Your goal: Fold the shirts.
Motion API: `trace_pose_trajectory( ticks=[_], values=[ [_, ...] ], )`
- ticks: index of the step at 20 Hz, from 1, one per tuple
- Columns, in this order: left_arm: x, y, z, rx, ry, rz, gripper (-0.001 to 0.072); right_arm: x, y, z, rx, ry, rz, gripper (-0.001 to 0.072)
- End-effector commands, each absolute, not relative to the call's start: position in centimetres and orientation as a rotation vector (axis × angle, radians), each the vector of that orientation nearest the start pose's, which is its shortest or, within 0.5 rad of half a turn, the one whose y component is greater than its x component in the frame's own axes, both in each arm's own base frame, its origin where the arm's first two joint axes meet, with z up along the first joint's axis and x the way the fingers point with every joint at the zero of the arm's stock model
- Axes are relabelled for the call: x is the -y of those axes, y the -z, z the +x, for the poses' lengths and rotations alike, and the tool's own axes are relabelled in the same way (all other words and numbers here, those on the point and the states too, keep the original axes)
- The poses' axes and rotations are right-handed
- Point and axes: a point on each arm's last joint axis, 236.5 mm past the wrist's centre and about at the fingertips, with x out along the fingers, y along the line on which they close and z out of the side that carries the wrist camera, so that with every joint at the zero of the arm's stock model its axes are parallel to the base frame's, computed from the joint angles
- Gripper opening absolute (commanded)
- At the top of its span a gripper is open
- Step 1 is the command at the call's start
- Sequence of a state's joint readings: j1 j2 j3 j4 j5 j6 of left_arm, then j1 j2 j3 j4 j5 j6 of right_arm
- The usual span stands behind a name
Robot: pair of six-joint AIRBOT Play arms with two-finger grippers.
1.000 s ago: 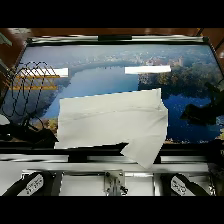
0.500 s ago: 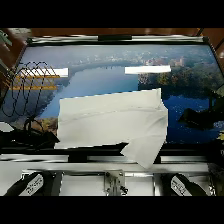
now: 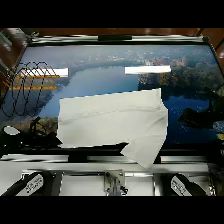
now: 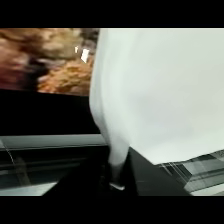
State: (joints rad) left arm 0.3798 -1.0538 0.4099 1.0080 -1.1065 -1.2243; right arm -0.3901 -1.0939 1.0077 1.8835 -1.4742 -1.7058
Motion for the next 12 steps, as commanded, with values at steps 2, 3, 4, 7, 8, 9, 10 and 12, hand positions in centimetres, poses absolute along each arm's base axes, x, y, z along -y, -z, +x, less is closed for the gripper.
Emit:
trace_pose_trajectory(
  ticks=[2,3,4,7,8,9,10,12],
  values=[
    [4.2,11.4,20.9,-1.492,0.14,-0.674,0.0041,1.8,0.8,25.3,-1.552,-0.047,0.463,0.0547],
    [4.1,11.3,20.9,-1.487,0.14,-0.671,0.0041,1.0,2.3,24.0,-1.593,-0.075,0.456,0.0566],
    [4.0,11.2,21.1,-1.483,0.14,-0.666,0.004,0.4,3.8,22.9,-1.627,-0.08,0.469,0.0565],
    [4.2,10.7,21.2,-1.488,0.157,-0.665,0.004,-2.9,6.7,20.1,-1.717,-0.158,0.591,0.0565],
    [4.2,10.6,21.2,-1.488,0.16,-0.664,0.004,-3.1,7.5,19.3,-1.748,-0.159,0.593,0.0565],
    [4.2,10.5,21.3,-1.487,0.164,-0.662,0.004,-3.2,8.2,18.9,-1.76,-0.153,0.601,0.0564],
    [4.1,10.4,21.3,-1.486,0.164,-0.661,0.004,-3.2,8.6,19.1,-1.756,-0.146,0.603,0.0564],
    [4.2,10.3,21.2,-1.492,0.17,-0.662,0.004,-3.2,9.2,19.9,-1.738,-0.127,0.589,0.0563]
  ],
)
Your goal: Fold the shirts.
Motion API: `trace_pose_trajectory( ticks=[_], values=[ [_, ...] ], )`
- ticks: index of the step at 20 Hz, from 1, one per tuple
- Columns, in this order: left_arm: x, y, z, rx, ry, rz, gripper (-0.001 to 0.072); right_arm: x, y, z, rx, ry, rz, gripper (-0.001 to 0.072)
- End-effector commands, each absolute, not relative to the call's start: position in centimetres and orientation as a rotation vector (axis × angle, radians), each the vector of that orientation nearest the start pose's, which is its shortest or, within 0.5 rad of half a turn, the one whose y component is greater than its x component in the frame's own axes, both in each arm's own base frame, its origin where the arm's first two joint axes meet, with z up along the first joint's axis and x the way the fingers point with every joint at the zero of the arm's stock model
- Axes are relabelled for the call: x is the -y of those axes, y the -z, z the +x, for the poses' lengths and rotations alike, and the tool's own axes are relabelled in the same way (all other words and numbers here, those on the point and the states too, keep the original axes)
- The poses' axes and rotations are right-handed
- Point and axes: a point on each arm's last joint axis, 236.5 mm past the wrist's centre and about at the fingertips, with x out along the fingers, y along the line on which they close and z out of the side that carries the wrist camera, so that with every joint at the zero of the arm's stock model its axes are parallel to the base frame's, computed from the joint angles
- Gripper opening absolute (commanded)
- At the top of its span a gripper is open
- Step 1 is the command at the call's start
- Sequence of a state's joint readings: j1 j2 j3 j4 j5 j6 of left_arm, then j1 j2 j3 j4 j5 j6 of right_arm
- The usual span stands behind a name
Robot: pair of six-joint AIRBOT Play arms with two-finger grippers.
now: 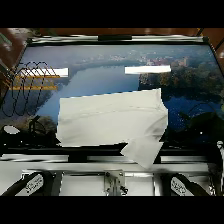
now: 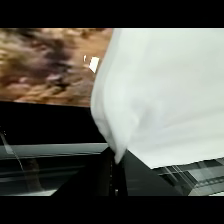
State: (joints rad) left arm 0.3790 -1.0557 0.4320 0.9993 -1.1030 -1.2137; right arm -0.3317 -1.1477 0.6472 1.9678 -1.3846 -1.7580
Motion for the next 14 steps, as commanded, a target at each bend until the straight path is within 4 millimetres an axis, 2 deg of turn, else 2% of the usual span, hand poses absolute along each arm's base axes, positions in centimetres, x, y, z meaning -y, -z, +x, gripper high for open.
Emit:
trace_pose_trajectory(
  ticks=[1,5,9,10,12,14],
  values=[
    [4.3,10.3,21.2,-1.495,0.173,-0.663,0.004,-3.4,9.7,20.2,-1.735,-0.122,0.575,0.0563],
    [4.3,10.2,21.2,-1.497,0.176,-0.663,0.004,-5.3,11.6,20.4,-1.779,-0.158,0.523,0.0562],
    [4.3,10.2,21.2,-1.496,0.176,-0.663,0.004,-5.8,12.6,19.8,-1.827,-0.16,0.507,0.0555],
    [4.3,10.2,21.2,-1.494,0.175,-0.662,0.004,-5.8,12.6,19.8,-1.827,-0.157,0.508,0.0441],
    [4.3,10.2,21.2,-1.494,0.174,-0.662,0.004,-5.9,12.5,19.9,-1.825,-0.159,0.512,0.0061],
    [4.1,9.8,21.8,-1.479,0.182,-0.65,0.004,-5.9,11.7,19.9,-1.817,-0.212,0.475,0.0064]
  ],
)
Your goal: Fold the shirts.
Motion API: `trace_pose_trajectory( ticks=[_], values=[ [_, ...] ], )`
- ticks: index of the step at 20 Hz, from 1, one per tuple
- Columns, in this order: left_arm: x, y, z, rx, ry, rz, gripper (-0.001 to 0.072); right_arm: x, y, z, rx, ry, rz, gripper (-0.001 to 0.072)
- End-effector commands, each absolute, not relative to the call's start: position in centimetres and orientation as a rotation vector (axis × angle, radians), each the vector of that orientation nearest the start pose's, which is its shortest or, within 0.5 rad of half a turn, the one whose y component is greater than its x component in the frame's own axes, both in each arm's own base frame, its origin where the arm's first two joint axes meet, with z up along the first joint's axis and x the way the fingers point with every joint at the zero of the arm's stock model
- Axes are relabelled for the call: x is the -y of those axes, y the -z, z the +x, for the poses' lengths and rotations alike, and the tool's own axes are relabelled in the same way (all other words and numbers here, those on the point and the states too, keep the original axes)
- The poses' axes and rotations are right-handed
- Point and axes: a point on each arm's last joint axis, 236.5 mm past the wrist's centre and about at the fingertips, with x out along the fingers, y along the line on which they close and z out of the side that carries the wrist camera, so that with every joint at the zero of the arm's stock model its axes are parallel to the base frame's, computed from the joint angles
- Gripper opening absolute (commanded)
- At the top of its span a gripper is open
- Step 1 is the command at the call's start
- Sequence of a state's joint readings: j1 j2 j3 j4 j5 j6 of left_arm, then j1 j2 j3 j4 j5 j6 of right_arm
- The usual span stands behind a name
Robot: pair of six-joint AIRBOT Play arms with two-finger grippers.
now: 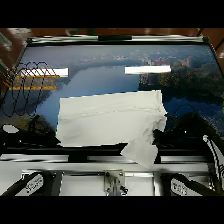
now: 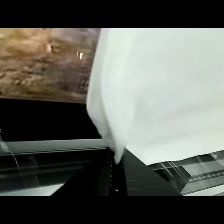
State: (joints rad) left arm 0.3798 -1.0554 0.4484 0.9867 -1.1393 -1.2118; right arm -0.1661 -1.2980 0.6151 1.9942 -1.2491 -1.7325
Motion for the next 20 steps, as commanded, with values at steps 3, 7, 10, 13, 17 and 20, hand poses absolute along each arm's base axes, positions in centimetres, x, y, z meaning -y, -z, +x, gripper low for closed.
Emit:
trace_pose_trajectory(
  ticks=[3,7,10,13,17,20],
  values=[
    [3.5,7.1,24.1,-1.416,0.282,-0.54,0.0039,-5.2,8.7,22.6,-1.687,-0.259,0.381,0.0063],
    [1.9,1.6,29.4,-1.257,0.291,-0.47,0.0039,-4.6,2.9,28.6,-1.463,-0.261,0.325,0.0063],
    [1.4,-1.5,33.3,-1.139,0.284,-0.503,0.0039,-5.1,0.0,33.9,-1.31,-0.253,0.309,0.0062],
    [1.2,-1.8,36.3,-1.088,0.268,-0.587,0.0039,-6.0,-2.2,39.7,-1.208,-0.253,0.299,0.0063],
    [1.7,0.2,39.4,-1.097,0.285,-0.75,0.0039,-6.9,-2.1,46.4,-1.17,-0.245,0.289,0.0063],
    [1.8,0.9,42.4,-1.065,0.292,-0.867,0.004,-6.8,0.9,49.2,-1.209,-0.219,0.332,0.0063]
  ],
)
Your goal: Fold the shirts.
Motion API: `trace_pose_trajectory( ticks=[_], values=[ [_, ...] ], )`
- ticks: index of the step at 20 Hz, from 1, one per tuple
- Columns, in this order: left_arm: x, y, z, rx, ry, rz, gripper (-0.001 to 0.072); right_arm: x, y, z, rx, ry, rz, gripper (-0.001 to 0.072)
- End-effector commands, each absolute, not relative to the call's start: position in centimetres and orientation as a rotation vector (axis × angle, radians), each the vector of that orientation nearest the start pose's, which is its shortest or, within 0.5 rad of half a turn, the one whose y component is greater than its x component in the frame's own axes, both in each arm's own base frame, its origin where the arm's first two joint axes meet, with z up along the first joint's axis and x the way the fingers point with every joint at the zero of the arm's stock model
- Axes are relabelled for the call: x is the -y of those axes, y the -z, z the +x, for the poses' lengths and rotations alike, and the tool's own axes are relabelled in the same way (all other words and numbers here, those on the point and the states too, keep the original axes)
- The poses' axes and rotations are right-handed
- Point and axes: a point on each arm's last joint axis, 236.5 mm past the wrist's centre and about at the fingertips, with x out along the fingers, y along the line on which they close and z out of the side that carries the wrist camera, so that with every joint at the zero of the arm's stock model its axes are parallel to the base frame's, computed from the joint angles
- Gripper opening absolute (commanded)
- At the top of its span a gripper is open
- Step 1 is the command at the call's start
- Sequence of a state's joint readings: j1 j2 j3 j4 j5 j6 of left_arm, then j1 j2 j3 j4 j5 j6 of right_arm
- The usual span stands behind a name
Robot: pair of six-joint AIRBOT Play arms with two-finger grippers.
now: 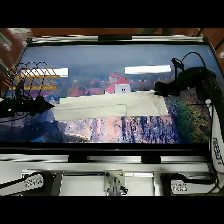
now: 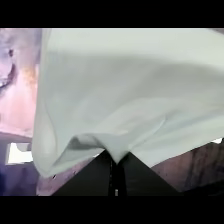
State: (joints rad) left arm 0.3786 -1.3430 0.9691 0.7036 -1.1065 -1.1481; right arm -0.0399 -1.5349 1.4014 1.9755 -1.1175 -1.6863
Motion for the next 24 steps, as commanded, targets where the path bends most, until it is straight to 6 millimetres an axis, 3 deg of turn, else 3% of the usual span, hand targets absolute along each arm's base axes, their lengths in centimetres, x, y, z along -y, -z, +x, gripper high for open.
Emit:
trace_pose_trajectory(
  ticks=[1,4,5,6,7,9,10,11,14,16,18,21,24],
  values=[
    [1.8,1.5,43.0,-1.074,0.291,-0.869,0.0039,-7.0,2.0,49.7,-1.226,-0.218,0.348,0.0064],
    [3.1,3.8,43.4,-1.136,0.309,-0.879,0.0053,-7.3,5.7,50.0,-1.288,-0.212,0.379,0.009],
    [3.9,4.7,43.2,-1.166,0.321,-0.88,0.0214,-7.3,6.6,49.9,-1.309,-0.209,0.383,0.0123],
    [4.7,5.4,42.9,-1.192,0.336,-0.878,0.0396,-7.3,7.1,49.7,-1.322,-0.209,0.385,0.0376],
    [5.3,5.6,42.8,-1.202,0.347,-0.871,0.0417,-7.2,7.2,49.5,-1.327,-0.217,0.369,0.0507],
    [5.7,4.6,42.8,-1.198,0.381,-0.854,0.0418,-6.1,6.1,49.0,-1.329,-0.225,0.313,0.0507],
    [6.0,3.6,42.6,-1.196,0.436,-0.817,0.0418,-4.9,5.3,48.6,-1.326,-0.221,0.264,0.0557],
    [6.1,2.5,42.4,-1.195,0.481,-0.779,0.0417,-3.2,4.3,48.1,-1.326,-0.195,0.21,0.0656],
    [4.9,0.2,41.8,-1.219,0.49,-0.633,0.0409,2.4,3.1,45.6,-1.391,-0.079,0.102,0.0656],
    [3.0,-0.3,41.4,-1.246,0.398,-0.558,0.037,3.4,4.1,43.8,-1.477,-0.061,0.19,0.0661],
    [1.9,-0.9,40.6,-1.258,0.349,-0.499,0.0369,1.9,5.2,43.7,-1.505,-0.111,0.299,0.0662],
    [2.3,-2.2,39.8,-1.256,0.37,-0.483,0.0369,-1.3,6.9,45.0,-1.494,-0.182,0.406,0.0663],
    [2.7,-3.1,39.7,-1.24,0.375,-0.472,0.0369,-3.0,9.6,44.9,-1.543,-0.202,0.422,0.0664]
  ],
)
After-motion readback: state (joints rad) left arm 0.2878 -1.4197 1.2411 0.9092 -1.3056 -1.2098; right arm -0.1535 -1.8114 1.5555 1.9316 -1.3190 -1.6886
